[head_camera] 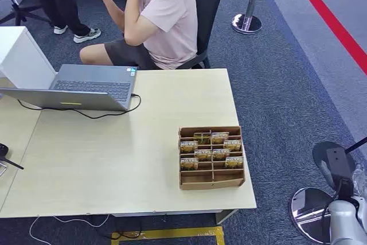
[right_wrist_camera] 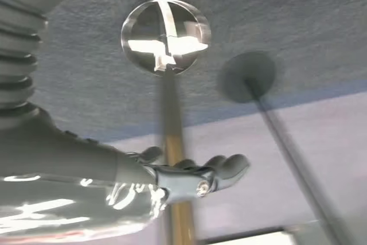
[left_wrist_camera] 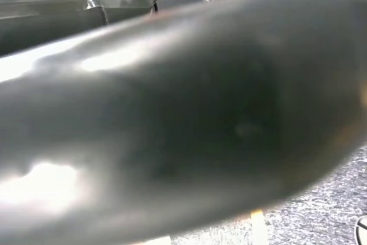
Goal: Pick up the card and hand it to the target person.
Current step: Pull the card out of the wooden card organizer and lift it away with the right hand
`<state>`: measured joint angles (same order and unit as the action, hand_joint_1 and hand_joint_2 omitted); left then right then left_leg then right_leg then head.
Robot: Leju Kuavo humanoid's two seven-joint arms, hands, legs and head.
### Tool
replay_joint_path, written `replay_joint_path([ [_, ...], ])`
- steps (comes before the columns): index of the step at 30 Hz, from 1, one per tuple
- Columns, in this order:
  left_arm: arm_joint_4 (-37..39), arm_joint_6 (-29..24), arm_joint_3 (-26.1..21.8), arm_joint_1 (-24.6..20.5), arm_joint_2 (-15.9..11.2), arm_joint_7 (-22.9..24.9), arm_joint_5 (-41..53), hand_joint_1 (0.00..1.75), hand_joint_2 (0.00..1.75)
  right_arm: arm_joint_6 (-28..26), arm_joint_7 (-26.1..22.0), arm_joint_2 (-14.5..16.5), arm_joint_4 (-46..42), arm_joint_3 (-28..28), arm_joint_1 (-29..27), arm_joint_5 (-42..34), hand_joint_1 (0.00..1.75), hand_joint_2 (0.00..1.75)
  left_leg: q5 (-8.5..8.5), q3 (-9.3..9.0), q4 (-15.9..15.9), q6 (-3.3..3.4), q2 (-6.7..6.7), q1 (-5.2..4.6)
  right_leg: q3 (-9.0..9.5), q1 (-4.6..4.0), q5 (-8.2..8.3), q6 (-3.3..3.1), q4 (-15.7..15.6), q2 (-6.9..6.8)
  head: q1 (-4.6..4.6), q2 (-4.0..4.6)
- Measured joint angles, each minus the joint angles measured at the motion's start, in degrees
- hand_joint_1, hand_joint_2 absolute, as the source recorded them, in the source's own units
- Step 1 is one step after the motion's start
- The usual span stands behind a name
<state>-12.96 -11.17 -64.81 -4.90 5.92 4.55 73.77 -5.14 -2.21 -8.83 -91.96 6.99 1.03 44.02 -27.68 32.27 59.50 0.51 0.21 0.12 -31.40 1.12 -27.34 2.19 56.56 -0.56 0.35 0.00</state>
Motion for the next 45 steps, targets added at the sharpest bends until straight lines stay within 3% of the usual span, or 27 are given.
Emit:
replay_joint_path([
  [17,0.0,0.0,-0.1,0.1,0.1,-0.1,0.0,0.0,0.0,0.1,0.1,-0.3,-2.4,-1.7,-1.2,0.5,0.0,1.75,-0.01,0.01,0.0,0.01,0.0,0.0,-0.01,0.0,0.0,0.0,0.0,0.01,-0.01,0.01],
  [26,0.0,0.0,-0.2,0.1,0.2,-0.8,0.0,0.0,0.0,1.6,1.5,-3.7,-12.1,-8.4,-5.4,2.4,0.0,1.75,-0.03,0.02,0.0,0.03,-0.01,-0.01,-0.02,0.01,0.0,0.01,0.0,0.01,-0.01,0.0],
  [30,0.0,0.0,-0.5,0.1,0.2,-0.7,-0.1,0.0,0.0,2.4,1.8,-5.0,-14.8,-10.2,-6.2,2.6,0.11,1.75,-0.02,0.01,0.0,0.03,-0.01,-0.01,-0.01,0.0,0.0,0.01,0.0,0.01,-0.01,0.0],
  [45,0.0,0.0,-1.1,0.2,0.2,-0.4,-0.2,0.0,0.0,6.3,3.0,-9.4,-17.9,-16.2,-7.8,2.1,0.31,1.75,-0.03,0.02,0.0,0.03,-0.01,-0.01,-0.02,0.0,-0.01,0.01,0.0,0.01,-0.01,0.0],
])
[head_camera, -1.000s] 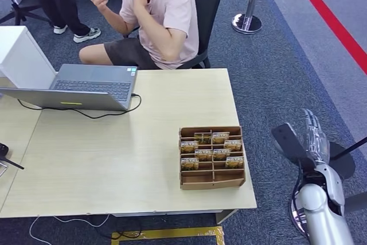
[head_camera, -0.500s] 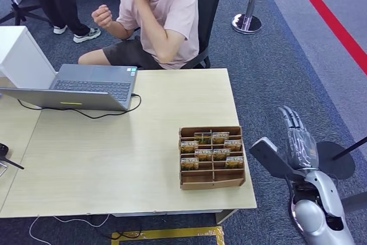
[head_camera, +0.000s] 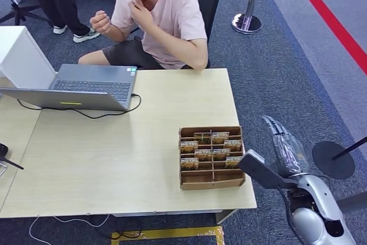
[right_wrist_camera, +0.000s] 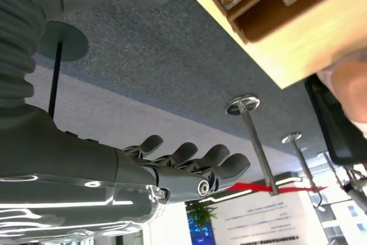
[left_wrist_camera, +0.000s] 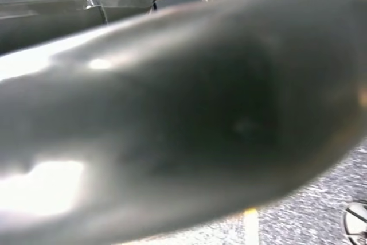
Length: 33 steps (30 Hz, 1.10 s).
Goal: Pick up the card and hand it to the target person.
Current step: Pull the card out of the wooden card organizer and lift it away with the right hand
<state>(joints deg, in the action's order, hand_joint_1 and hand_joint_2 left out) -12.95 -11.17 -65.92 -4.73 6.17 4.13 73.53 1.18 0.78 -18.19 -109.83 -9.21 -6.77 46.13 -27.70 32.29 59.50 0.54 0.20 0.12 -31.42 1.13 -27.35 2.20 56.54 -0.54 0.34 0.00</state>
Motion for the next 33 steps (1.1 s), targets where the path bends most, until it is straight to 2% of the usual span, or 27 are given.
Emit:
replay_joint_path([
  [10,0.0,-0.1,-0.3,0.0,0.0,0.1,-0.5,0.0,0.0,0.9,1.3,-1.2,0.0,-3.3,-0.2,1.1,0.44,1.75,0.0,0.0,0.0,0.0,0.0,0.0,0.01,0.0,0.0,0.0,0.0,0.0,0.01,0.0],
  [18,0.1,-0.1,-0.4,0.0,0.1,0.5,-0.5,0.0,0.0,1.6,2.8,-2.2,0.0,-5.4,-0.2,1.7,0.77,1.75,0.0,0.0,0.0,0.0,0.0,0.0,0.0,0.0,0.0,0.0,0.0,0.0,0.0,0.01],
  [22,0.1,-0.1,-0.4,0.0,0.1,0.5,-0.5,0.0,0.0,2.2,3.8,-2.7,0.0,-6.3,0.1,2.7,0.73,1.75,0.0,0.0,0.0,0.0,0.0,0.0,0.01,0.0,0.0,0.0,0.0,0.0,0.01,0.0],
  [28,0.1,-0.1,-0.4,0.0,0.1,0.7,-0.5,0.0,0.0,3.6,5.8,-4.1,0.0,-8.0,1.1,4.9,0.82,1.75,0.0,0.0,0.0,0.0,0.0,0.0,0.01,0.0,0.0,0.0,0.0,-0.01,0.0,0.0],
  [33,0.1,-0.1,-0.4,0.0,0.1,0.7,-0.5,0.0,0.0,4.7,6.5,-5.8,0.6,-9.5,2.4,5.1,0.74,1.75,0.0,0.01,0.0,0.0,0.0,0.0,0.01,0.0,0.01,0.01,0.0,0.0,-0.01,0.0],
])
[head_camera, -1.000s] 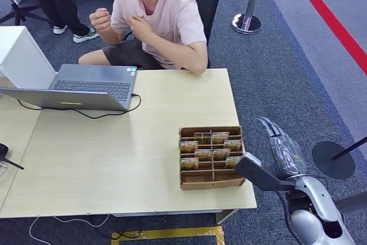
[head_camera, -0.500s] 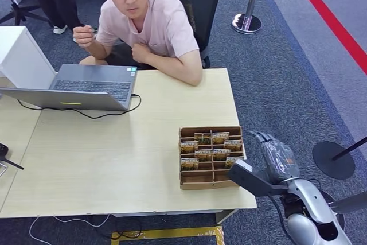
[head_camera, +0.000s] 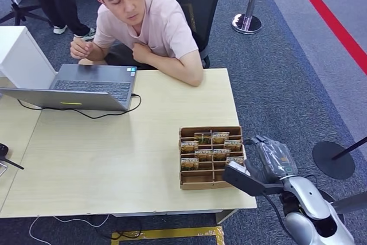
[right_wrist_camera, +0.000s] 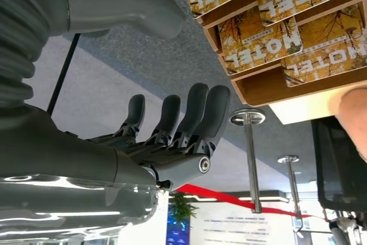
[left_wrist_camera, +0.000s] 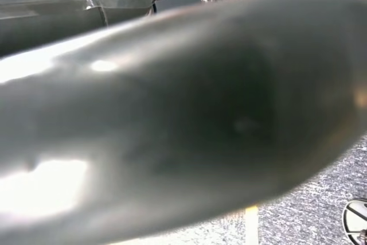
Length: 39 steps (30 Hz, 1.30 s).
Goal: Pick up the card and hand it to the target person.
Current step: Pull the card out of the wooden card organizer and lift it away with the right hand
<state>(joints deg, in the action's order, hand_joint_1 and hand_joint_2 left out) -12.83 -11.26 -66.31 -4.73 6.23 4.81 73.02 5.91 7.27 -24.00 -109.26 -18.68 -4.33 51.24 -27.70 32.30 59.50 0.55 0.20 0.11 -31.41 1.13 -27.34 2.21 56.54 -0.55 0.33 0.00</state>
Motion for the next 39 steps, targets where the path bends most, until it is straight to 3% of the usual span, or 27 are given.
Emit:
replay_joint_path([
  [13,0.0,0.0,0.0,0.0,0.3,0.3,0.0,0.0,0.0,2.9,0.6,-3.5,2.0,-3.2,4.3,-1.2,0.83,1.75,0.0,0.0,0.0,0.0,0.0,0.0,0.0,0.0,0.0,0.0,0.0,0.0,0.0,0.0],
  [21,0.0,0.0,0.0,0.0,0.3,0.3,0.0,0.0,0.0,5.0,1.2,-5.4,2.9,-5.0,5.7,-3.4,1.22,1.75,0.0,0.0,0.0,0.0,0.0,0.0,0.0,0.0,0.0,0.0,0.0,-0.01,0.01,0.0],
  [31,0.0,0.0,0.0,0.0,0.3,0.3,0.0,0.0,0.0,5.6,1.5,-7.3,3.0,-6.4,6.5,-5.2,1.06,1.75,0.0,0.0,0.0,0.0,0.0,0.0,-0.01,0.0,0.0,0.0,0.0,0.0,0.01,0.0],
  [39,0.0,0.0,0.0,0.0,0.3,0.3,0.0,0.0,0.0,6.4,1.5,-8.1,3.5,-8.0,8.5,-7.3,0.68,1.75,0.0,0.0,0.0,0.0,0.0,0.0,0.0,0.0,0.0,0.0,0.0,0.0,0.01,0.0],
])
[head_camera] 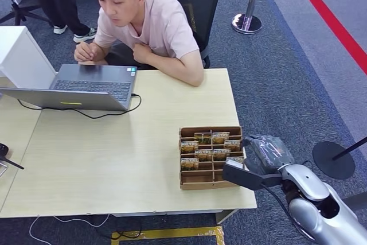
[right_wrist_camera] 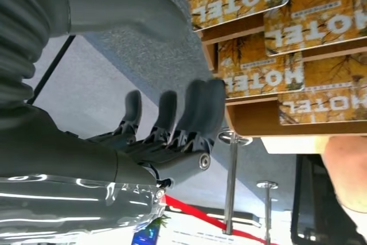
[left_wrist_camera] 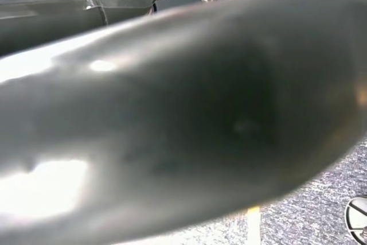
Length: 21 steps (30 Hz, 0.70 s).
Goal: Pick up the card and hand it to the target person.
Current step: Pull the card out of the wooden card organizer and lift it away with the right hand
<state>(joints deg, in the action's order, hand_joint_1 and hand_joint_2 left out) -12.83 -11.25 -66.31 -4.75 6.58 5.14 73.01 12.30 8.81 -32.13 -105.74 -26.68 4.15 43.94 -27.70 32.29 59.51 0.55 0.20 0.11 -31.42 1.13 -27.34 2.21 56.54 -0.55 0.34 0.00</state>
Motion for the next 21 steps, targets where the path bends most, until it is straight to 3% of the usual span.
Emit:
replay_joint_path([
  [6,0.0,0.0,0.0,0.0,0.0,0.1,-0.2,0.0,0.0,-0.7,0.8,0.0,0.6,-1.4,0.2,-0.8,0.87,1.75,0.0,0.0,0.0,0.0,0.0,0.0,-0.01,0.0,0.0,0.0,0.0,0.0,0.0,0.01],
  [21,0.0,-0.2,-0.4,0.0,0.1,-0.6,-0.2,0.0,0.0,-5.0,2.9,1.6,1.4,-3.5,-3.3,1.7,0.96,1.75,0.0,0.0,0.0,0.0,0.0,0.0,-0.01,0.0,0.0,0.0,0.0,0.0,0.0,0.01],
])
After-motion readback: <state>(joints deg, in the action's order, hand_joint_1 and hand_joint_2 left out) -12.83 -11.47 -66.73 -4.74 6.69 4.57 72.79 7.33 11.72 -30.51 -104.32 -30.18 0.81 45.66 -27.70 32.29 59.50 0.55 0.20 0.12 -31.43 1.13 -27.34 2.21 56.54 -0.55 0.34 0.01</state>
